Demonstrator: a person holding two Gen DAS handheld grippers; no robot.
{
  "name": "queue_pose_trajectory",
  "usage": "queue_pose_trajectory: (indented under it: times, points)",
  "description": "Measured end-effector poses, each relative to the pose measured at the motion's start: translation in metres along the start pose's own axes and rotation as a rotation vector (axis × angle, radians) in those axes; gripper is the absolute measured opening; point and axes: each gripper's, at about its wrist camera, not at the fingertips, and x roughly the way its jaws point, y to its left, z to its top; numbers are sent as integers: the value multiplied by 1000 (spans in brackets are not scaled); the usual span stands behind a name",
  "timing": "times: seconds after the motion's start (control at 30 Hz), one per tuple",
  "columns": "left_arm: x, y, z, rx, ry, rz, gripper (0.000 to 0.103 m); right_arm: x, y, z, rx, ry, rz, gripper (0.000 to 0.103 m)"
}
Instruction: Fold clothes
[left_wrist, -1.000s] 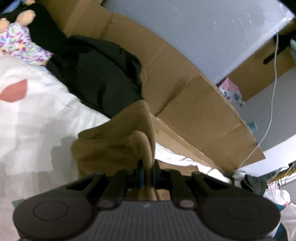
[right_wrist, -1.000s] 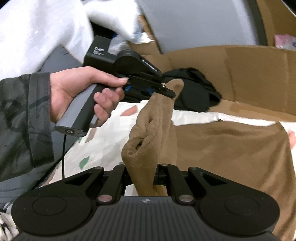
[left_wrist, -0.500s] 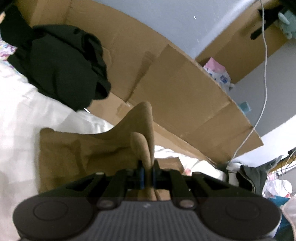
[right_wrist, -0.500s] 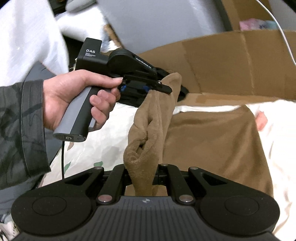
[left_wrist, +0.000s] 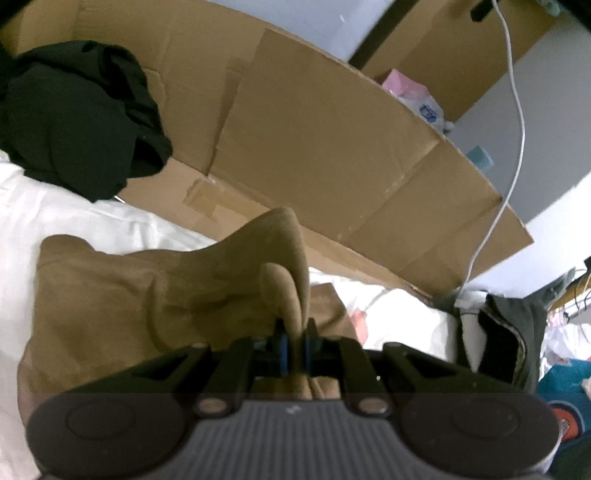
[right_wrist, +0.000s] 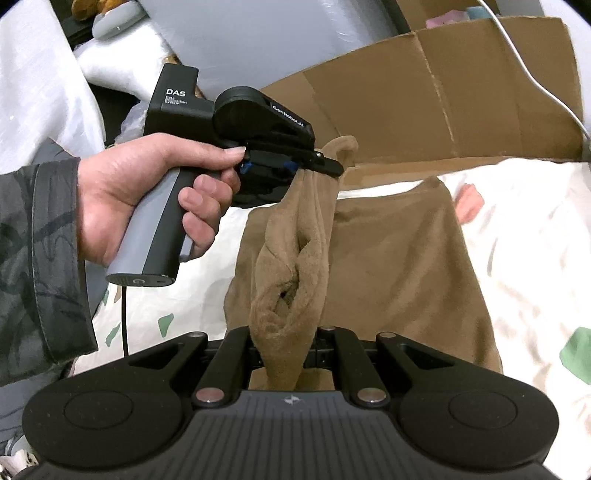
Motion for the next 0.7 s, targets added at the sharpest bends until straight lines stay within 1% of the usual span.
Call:
queue_pose_trajectory:
  times: [0.3, 0.43, 0.5, 0.6, 0.7]
  points:
    - [15, -15, -9, 13, 18, 1, 9, -13, -28, -7, 53, 12, -28, 7]
    - [21, -22, -11, 18, 28, 22, 9, -15, -40, -12, 96, 31, -56, 8]
    - [24, -24, -10, 13, 37, 29, 9, -17, -45, -15, 113, 34, -53, 8]
    - [30, -30, -8, 37, 57, 51, 9, -18, -49, -19, 109, 32, -44, 8]
    - [37, -33, -9, 31, 70, 67, 9, -19, -57, -22, 131, 36, -30, 7]
